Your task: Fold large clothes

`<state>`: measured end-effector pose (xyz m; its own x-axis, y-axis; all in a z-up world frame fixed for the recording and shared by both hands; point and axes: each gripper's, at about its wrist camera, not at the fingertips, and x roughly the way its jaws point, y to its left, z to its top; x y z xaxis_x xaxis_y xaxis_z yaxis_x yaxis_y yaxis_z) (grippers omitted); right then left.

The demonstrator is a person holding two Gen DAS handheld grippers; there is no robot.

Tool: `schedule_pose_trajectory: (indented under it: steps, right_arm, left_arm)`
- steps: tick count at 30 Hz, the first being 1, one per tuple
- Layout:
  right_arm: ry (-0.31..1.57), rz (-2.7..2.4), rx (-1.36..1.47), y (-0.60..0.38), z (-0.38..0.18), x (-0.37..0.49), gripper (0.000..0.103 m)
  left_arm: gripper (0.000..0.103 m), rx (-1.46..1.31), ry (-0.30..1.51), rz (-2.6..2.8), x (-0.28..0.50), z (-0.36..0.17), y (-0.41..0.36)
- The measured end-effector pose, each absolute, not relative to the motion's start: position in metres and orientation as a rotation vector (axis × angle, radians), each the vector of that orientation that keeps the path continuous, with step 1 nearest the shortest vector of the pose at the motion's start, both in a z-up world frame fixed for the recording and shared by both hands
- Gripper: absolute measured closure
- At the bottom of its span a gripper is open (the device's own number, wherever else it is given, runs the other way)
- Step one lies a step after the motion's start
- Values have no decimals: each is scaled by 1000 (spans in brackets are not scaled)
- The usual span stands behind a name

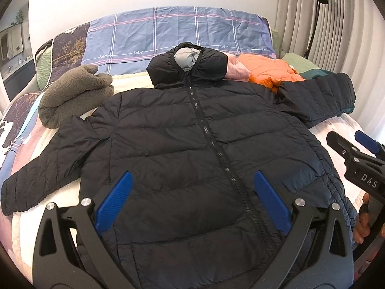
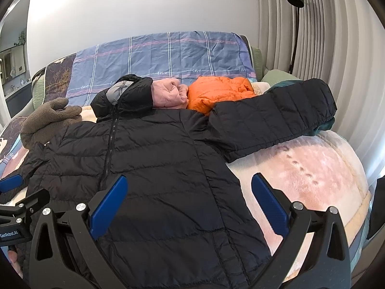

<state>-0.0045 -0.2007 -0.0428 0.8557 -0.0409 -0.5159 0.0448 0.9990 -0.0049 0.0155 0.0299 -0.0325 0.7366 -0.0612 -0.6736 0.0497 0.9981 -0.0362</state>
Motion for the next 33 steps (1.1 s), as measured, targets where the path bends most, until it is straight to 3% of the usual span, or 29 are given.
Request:
schedule_pose_trajectory:
  steps: [33]
  right_arm:
    - [566, -20, 2, -196, -48, -1, 1]
  left_arm:
    - [2, -18, 752, -83, 15, -36, 28]
